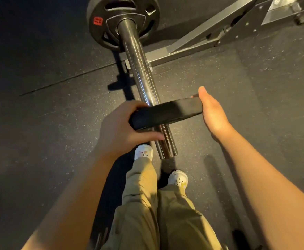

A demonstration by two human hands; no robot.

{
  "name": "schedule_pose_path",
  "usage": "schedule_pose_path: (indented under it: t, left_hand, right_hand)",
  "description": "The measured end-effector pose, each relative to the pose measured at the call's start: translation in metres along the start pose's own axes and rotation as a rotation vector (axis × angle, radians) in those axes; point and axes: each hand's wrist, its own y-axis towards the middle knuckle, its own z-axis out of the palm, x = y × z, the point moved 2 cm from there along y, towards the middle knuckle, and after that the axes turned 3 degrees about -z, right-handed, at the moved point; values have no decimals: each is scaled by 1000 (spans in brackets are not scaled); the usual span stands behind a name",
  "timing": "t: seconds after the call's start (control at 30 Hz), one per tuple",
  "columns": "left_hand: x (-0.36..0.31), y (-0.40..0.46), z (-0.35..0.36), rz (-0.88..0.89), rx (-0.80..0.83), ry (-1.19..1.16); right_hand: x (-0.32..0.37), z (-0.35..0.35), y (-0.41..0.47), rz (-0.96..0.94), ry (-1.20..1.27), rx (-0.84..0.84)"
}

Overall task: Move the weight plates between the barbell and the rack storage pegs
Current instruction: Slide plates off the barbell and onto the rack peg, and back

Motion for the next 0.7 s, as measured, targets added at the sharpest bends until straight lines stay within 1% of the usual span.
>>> schedule_pose_path:
  t: [0.07,0.13,0.17,0.27,0.33,0.37,0.4,0.47,0.53,0.6,0.63,0.67,0.7]
  left_hand:
    - [5,-5,3,-32,-83,30]
    - [7,-11,5,-47,-196,11]
    - [9,-15,7,-47,-215,6]
    - [18,-32,24,-85,-187,32]
    - [24,-42,38,-228,-165,-70]
    - [26,-47,43,-263,-145,-117]
    - [21,-51,45,-230,-121,-70]
    - [7,-57,42,-91,-166,92]
    - [-6,-56,33,-36,-214,71]
    - [-7,-52,33,22,-178,40]
    - [-2,-51,33,31,-131,-13]
    - [4,-52,33,18,-72,-124]
    - [10,-54,30,-26,-29,-319]
  right_hand:
    - [0,5,-2,-32,34,-45]
    - [0,7,-6,-85,-5,-67]
    - [-1,6,-10,-112,-28,-75]
    - [-16,2,-25,-169,-15,-116]
    - [-30,2,-32,-157,48,-139]
    - [-35,2,-34,-150,93,-146]
    - [-40,3,-35,-143,142,-149]
    - [-46,3,-37,-133,221,-164]
    - [-45,2,-35,-117,250,-170]
    - [-42,0,-32,-86,267,-148]
    - [-41,-1,-30,-66,285,-139]
    - [-40,-2,-29,-44,307,-135]
    - [-41,-4,-29,-23,331,-134]
